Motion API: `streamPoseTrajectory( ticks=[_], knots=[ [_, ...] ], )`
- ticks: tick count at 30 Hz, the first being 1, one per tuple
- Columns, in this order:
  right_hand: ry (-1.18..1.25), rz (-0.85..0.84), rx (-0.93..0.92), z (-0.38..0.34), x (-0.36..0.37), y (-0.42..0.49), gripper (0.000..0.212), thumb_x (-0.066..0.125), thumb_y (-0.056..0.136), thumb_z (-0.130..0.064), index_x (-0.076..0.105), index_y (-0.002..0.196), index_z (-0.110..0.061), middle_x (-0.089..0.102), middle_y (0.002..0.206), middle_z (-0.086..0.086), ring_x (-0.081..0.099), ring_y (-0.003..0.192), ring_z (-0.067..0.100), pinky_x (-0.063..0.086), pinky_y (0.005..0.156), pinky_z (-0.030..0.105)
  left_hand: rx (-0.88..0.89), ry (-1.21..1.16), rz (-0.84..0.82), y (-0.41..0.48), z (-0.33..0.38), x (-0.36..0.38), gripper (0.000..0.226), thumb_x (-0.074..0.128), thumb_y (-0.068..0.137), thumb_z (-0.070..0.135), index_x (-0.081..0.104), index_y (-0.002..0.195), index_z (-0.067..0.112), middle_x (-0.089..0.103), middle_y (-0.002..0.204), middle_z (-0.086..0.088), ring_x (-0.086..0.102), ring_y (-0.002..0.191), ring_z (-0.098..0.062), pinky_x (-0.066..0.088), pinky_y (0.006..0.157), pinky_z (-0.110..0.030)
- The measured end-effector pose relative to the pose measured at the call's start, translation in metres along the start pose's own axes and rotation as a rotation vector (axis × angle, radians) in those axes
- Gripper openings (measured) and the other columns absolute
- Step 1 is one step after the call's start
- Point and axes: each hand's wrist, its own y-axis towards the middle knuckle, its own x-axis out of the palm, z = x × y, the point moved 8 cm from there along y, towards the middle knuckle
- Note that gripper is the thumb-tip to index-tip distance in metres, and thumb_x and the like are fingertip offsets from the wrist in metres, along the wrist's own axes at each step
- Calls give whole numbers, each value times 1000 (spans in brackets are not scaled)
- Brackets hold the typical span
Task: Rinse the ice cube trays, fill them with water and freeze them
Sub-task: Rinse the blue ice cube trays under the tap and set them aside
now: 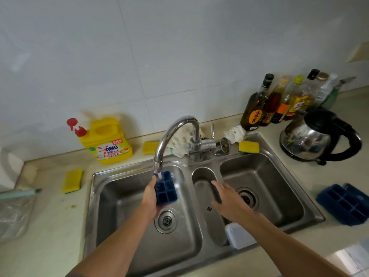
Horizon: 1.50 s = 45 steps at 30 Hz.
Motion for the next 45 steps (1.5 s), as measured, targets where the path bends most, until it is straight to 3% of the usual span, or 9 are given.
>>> streamPoseTrajectory(
  ticks=[5,10,15,20,25,28,31,39,45],
  knots=[
    [348,0,40,-74,20,36,60,63,91,-44,46,145,-24,57,113,-21,56,100,-8,41,78,9,10,-13,-67,4,11,-3,45,50,104,42,60,126,5,69,121,-23,68,105,-38,57,81,-48],
    [583,-90,131,-115,49,55,35,65,97,-25,54,128,-15,71,103,1,74,78,17,62,72,30,40,38,-139,13,17,-6,46,37,109,36,60,130,2,67,124,-27,63,115,-45,49,103,-61],
    [629,-38,184,-117,45,66,25,56,95,0,61,117,-10,75,91,13,76,76,28,64,71,41,33,77,-86,23,21,-8,39,45,105,37,68,117,8,76,108,-17,67,110,-40,48,104,-58],
    [605,-28,167,-114,32,77,23,52,98,-4,67,114,-12,72,92,9,75,76,26,64,67,34,-1,214,-107,29,25,-13,27,52,94,18,65,115,8,74,106,-17,69,103,-35,56,82,-44],
    [659,-104,190,-121,41,86,23,53,99,-3,62,118,-14,69,112,12,75,87,27,65,71,39,80,275,67,32,44,-21,21,46,95,2,64,104,10,76,91,-13,72,91,-30,63,76,-43],
    [746,-168,307,-118,59,87,17,57,100,-5,61,115,-11,74,103,17,77,79,30,65,75,46,216,431,103,28,65,-22,18,48,95,1,64,102,6,72,98,-18,70,94,-34,62,82,-50],
    [789,-182,377,-122,73,87,10,56,102,-7,66,104,-7,76,82,15,76,64,25,64,62,37,327,540,147,22,79,-21,16,51,92,2,64,99,8,70,97,-16,67,96,-34,57,88,-52],
    [712,-82,328,-133,64,99,20,53,97,1,68,92,-13,74,89,17,76,70,32,63,58,40,345,415,123,10,67,-27,14,48,99,18,55,111,22,65,112,-7,64,106,-25,54,98,-54],
    [699,-82,316,-135,64,96,17,56,101,-8,69,90,-6,73,74,13,68,50,16,54,48,25,353,369,208,15,76,-37,13,55,99,14,56,112,15,67,113,-7,69,101,-25,62,83,-51]
  ],
)
